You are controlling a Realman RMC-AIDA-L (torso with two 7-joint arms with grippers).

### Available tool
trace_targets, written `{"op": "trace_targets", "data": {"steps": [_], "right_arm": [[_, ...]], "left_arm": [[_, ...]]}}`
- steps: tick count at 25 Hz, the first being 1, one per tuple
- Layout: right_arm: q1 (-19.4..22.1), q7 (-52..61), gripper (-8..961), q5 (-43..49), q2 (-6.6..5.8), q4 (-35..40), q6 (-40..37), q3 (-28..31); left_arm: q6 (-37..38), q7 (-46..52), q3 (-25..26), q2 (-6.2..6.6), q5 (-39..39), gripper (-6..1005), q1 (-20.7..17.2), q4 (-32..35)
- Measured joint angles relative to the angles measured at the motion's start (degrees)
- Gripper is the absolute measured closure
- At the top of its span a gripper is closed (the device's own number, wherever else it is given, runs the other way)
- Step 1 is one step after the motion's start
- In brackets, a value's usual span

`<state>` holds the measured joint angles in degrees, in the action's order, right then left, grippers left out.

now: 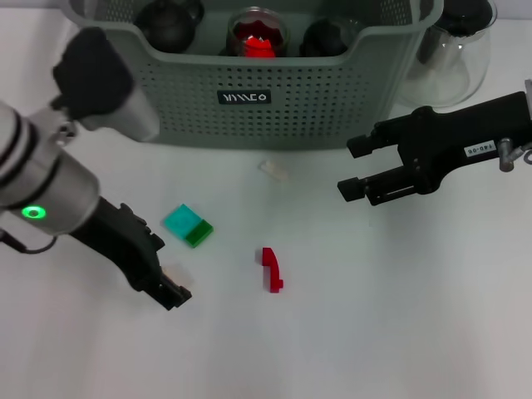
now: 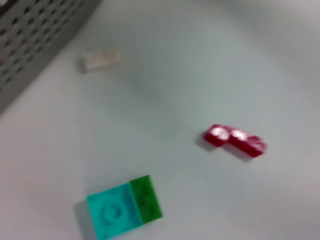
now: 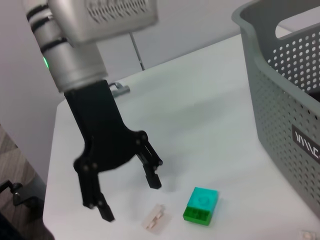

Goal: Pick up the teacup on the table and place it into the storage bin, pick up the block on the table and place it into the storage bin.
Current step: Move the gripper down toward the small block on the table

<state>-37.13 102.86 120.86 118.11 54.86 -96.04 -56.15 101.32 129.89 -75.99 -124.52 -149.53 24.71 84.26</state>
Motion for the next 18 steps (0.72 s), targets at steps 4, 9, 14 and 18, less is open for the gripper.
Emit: {"op": "trace_targets", "data": {"steps": [4, 9, 14, 18], "right_arm": [[-0.5, 0.0, 160, 0.0, 0.02, -1.0, 0.4, 0.0], [-0.7, 0.0, 160, 0.0, 0.02, -1.3, 0.8, -0.4], [-0.7, 0.0, 160, 1.8, 0.23, -1.3, 0.7, -0.8], [-1.3, 0.7, 160, 5.3, 0.76, -1.3, 1.1, -0.8]], "left_arm": [[-3.7, 7.0, -6.3, -0.25, -2.7, 252, -0.4, -0.1], [-6.5, 11.0, -11.7, -0.29, -5.5, 253, -0.8, -0.7], [-8.1, 12.4, -13.0, -0.29, -6.5, 254, -0.9, -1.5], [-8.7, 13.3, -13.1, -0.29, -6.6, 255, -0.9, -1.7]]}}
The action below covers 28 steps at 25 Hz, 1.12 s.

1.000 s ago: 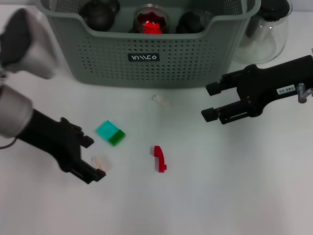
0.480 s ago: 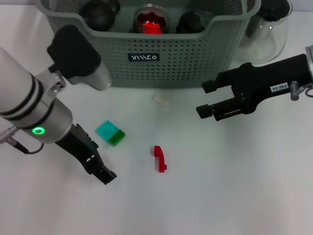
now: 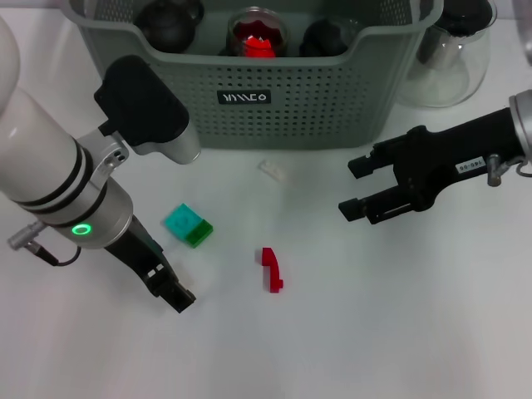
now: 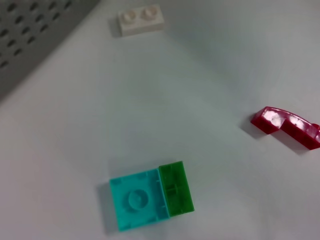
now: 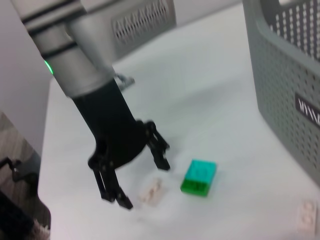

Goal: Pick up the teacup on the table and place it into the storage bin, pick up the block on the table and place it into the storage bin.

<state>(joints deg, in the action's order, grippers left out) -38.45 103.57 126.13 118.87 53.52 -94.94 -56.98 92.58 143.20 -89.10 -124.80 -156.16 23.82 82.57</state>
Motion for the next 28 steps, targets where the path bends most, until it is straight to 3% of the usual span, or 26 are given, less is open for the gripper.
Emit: {"op": "trace_targets", "data": {"steps": [10, 16, 22, 28], "right_arm": [[-0.8, 0.6, 160, 2.4, 0.56, -0.1, 0.6, 0.6], [-0.8, 0.6, 160, 2.4, 0.58, -0.1, 0.7, 0.6], [-0.8, 0.7, 161, 2.4, 0.50, -0.1, 0.9, 0.6], [-0.8, 0.7, 161, 2.3, 0.41, -0.1, 1.4, 0.6]], "left_arm": [[-1.4, 0.9, -1.1, 0.00, -0.2, 258, 0.0, -1.2], [-2.9, 2.1, -4.7, 0.00, -2.3, 259, -0.5, -0.8], [-3.2, 2.2, -5.2, 0.00, -2.9, 492, -0.4, 0.0], [-1.8, 2.2, -2.5, 0.00, -2.6, 595, -1.7, 4.8]]}}
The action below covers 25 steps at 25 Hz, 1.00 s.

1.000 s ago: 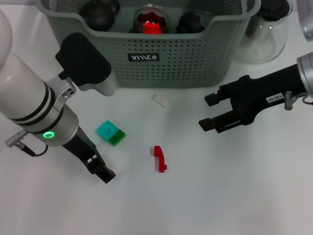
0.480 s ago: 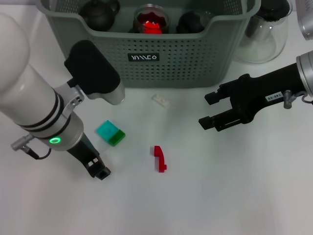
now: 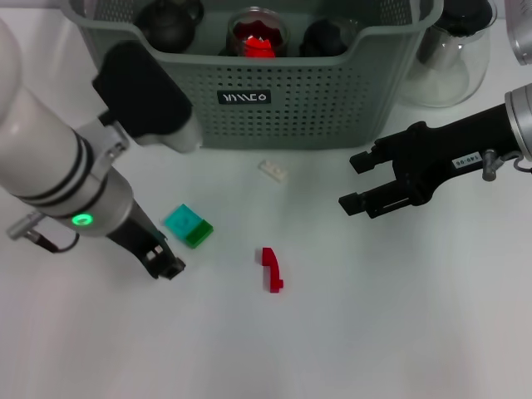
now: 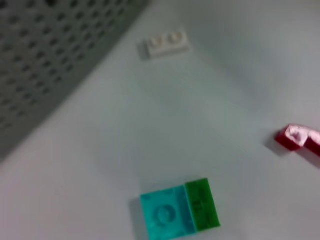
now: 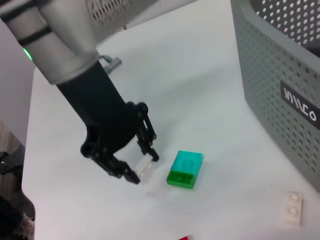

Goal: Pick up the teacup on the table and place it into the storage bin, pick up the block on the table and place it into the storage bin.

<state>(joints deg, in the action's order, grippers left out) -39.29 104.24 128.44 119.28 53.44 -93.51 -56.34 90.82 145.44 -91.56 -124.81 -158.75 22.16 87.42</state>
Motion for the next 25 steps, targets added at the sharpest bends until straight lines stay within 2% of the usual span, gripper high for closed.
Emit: {"op": "trace_targets", "data": {"steps": [3, 4, 6, 9, 11, 13, 15, 18, 22, 24, 25], "right_arm": [[0.0, 0.0, 161, 0.0, -0.12, -0.1, 0.0, 0.0], [0.1, 0.0, 161, 0.0, -0.26, -0.2, 0.0, 0.0], [0.2, 0.0, 161, 0.1, -0.55, -0.5, 0.0, 0.0], [0.6, 0.5, 161, 0.1, -0.85, -0.6, 0.0, 0.4], [0.8, 0.7, 161, 0.1, -0.98, -0.7, 0.0, 0.8], [0.9, 0.6, 161, 0.1, -1.04, -1.1, 0.0, 1.3], [1.0, 0.5, 161, 0.1, -1.08, -1.5, 0.1, 1.6], [1.0, 0.5, 161, 0.1, -1.10, -1.9, 0.1, 1.6], [1.0, 0.5, 161, 0.1, -1.01, -2.1, 0.1, 1.6], [1.1, 0.4, 160, 0.1, -0.91, -2.1, 0.1, 1.6], [1.1, 0.4, 159, 0.0, -0.88, -2.1, 0.1, 1.6]], "left_arm": [[2.7, -0.2, 4.6, 0.00, 2.8, 594, -1.0, 4.0], [2.7, -0.2, 4.6, 0.00, 2.8, 594, -1.0, 4.0], [6.9, -1.5, 14.2, 0.21, 11.9, 591, -1.7, 9.5], [10.9, -3.3, 24.0, 0.52, 22.5, 581, -1.5, 14.2], [12.1, -5.5, 31.3, 0.68, 29.9, 575, -0.1, 17.2], [11.1, -7.3, 35.5, 0.77, 33.1, 568, 2.4, 18.0], [8.3, -8.5, 37.2, 0.87, 32.9, 562, 5.4, 16.9], [0.9, -9.5, 36.9, 1.48, 28.8, 552, 10.9, 11.4], [-8.4, -10.1, 36.5, 3.20, 23.1, 539, 19.3, -1.1], [-11.1, -10.3, 36.5, 3.84, 21.2, 532, 22.0, -6.1], [-13.4, -10.3, 36.5, 4.38, 19.5, 529, 24.2, -10.6]]}}
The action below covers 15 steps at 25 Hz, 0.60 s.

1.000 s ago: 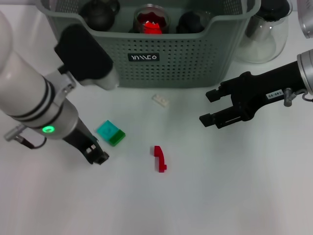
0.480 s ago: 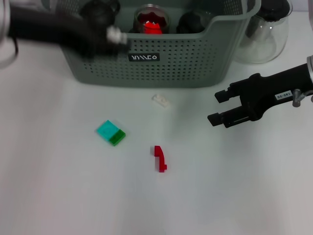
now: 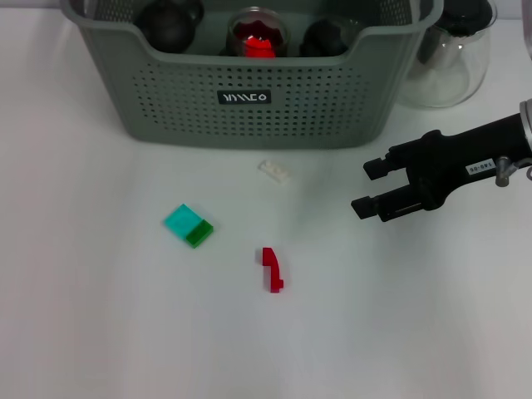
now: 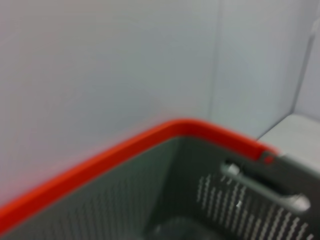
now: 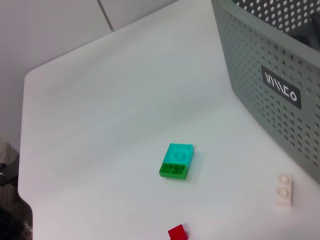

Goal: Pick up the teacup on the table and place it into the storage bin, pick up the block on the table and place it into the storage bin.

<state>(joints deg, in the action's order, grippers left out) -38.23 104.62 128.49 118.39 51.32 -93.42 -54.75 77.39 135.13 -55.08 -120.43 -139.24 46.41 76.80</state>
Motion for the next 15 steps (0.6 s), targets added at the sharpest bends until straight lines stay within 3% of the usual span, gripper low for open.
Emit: {"op": "trace_targets", "data": {"steps": [2, 3, 4, 6, 15], "right_arm": [[0.0, 0.0, 159, 0.0, 0.05, 0.0, 0.0, 0.0], [0.0, 0.0, 159, 0.0, 0.06, 0.0, 0.1, 0.0], [0.0, 0.0, 159, 0.0, 0.09, 0.0, 0.2, 0.0], [0.0, 0.0, 159, 0.0, 0.09, 0.0, 0.4, 0.0], [-0.3, -0.1, 159, 0.0, 0.14, 0.0, 1.1, -0.2]], "left_arm": [[-3.1, 0.1, 0.0, 0.69, -2.2, 523, 3.0, -7.2], [-3.1, 0.1, 0.0, 0.69, -2.2, 520, 3.0, -7.2], [-6.3, 0.4, -0.1, 1.13, -3.7, 516, 5.6, -13.7], [-8.6, 0.7, 0.0, 1.19, -4.6, 510, 7.3, -17.5], [-15.2, 2.1, -1.4, 0.06, -6.2, 481, 8.2, -19.7]]}}
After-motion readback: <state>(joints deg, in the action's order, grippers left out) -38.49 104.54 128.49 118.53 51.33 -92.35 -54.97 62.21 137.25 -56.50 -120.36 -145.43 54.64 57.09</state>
